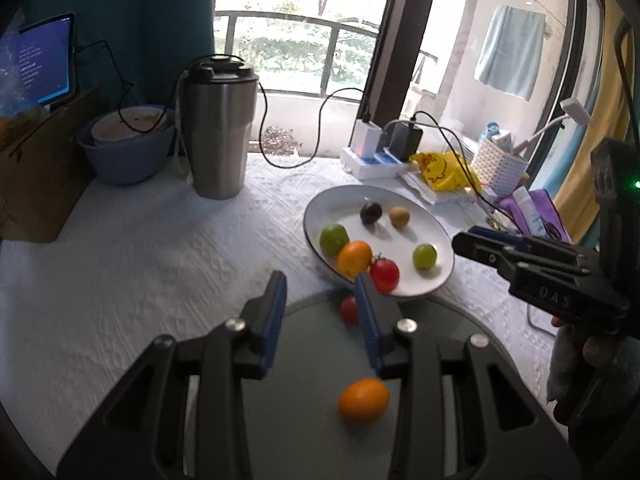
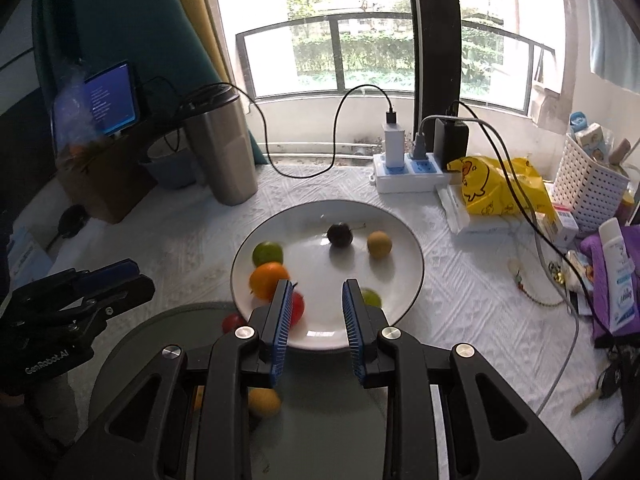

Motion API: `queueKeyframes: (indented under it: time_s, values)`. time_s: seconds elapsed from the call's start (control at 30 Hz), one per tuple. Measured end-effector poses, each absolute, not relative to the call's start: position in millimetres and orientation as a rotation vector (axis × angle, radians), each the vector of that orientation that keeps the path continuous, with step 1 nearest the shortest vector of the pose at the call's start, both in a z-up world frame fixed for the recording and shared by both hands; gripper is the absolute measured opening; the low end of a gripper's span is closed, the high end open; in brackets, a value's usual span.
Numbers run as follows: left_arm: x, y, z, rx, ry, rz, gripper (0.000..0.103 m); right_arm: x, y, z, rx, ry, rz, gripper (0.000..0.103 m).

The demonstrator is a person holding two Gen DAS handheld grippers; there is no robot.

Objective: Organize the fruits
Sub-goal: 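Move both open grippers back over the fruit tray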

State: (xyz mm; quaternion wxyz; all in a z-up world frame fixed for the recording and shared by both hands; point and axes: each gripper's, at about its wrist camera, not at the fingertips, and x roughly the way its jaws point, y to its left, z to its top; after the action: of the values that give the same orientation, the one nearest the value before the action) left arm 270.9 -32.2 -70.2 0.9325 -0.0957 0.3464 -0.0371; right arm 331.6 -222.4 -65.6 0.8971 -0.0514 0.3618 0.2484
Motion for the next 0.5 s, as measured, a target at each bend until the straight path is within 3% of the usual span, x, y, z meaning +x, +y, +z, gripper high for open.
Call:
queueKeyframes:
  time_s: [0.37, 0.5]
  values:
    - [244, -52, -88, -0.186, 0.750, -0.105, 0.037, 300, -227, -79, -0.092, 0.766, 0.536, 0.028]
    - [240, -56, -98, -0.195, 0.775, -0.108, 0.042, 293, -233, -87, -0.082, 0.776, 0.537, 0.028]
